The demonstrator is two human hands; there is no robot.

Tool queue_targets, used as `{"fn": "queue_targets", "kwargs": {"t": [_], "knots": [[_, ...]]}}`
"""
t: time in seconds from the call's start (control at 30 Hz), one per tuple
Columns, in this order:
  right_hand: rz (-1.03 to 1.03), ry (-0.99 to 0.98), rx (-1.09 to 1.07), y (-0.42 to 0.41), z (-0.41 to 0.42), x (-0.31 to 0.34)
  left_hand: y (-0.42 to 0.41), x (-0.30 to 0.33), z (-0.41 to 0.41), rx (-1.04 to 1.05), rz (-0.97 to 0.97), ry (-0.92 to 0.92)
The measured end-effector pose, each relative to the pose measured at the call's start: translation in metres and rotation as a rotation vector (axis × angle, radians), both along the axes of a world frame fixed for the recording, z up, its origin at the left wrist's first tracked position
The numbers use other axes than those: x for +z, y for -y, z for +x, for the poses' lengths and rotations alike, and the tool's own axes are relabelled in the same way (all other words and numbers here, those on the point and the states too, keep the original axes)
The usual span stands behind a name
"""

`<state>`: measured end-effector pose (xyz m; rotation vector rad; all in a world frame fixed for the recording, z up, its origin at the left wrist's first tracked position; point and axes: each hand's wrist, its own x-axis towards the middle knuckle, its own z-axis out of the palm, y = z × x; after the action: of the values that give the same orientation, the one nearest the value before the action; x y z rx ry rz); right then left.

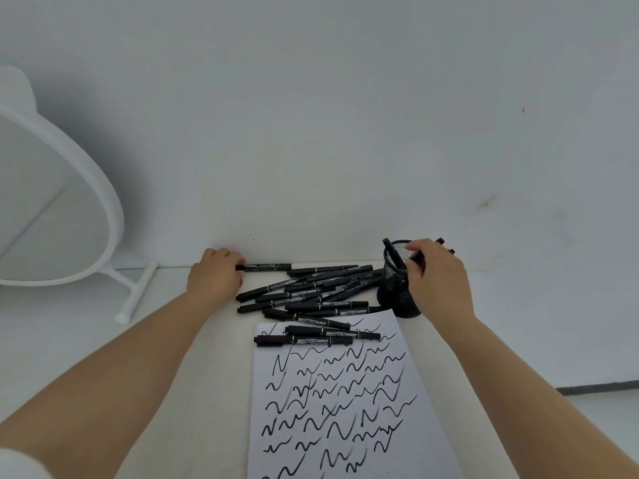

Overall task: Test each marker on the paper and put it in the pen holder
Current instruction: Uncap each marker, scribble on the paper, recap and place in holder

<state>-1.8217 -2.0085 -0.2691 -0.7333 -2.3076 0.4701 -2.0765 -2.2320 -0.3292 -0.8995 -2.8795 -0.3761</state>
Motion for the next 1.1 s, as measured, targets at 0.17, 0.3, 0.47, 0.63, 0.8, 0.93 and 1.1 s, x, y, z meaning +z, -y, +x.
{"fn": "queue_targets", "kwargs": {"t": [0.17, 0.3, 0.47, 0.63, 0.8, 0.93, 1.1], "knots": [[0.034, 0.045, 0.001, 0.002, -0.001, 0.001, -0.002, -0.001, -0.005, -0.008, -0.067, -0.036], [0.072, 0.089, 0.018, 0.004, 0.001, 0.001, -0.002, -0.001, -0.004, -0.006, -0.043, -0.031], [0.277, 0.124, -0.016, 0.010, 0.009, 0.008, 0.009, 0.009, 0.009, 0.012, 0.114, -0.022], [0.304, -0.150, 0.092, 0.043, 0.023, 0.014, 0.006, 0.041, 0.060, -0.114, 0.253, -0.046], [-0.556, 0.014, 0.441, 0.086, 0.038, 0.012, 0.004, 0.065, 0.150, -0.290, 0.557, 0.312], [-0.852, -0.216, 0.364, 0.113, 0.050, 0.006, 0.012, 0.062, 0.206, -0.428, 0.556, 0.440], [-1.002, -0.348, 0.188, 0.133, 0.072, -0.008, 0.027, 0.043, 0.237, -0.412, 0.556, 0.329]]}}
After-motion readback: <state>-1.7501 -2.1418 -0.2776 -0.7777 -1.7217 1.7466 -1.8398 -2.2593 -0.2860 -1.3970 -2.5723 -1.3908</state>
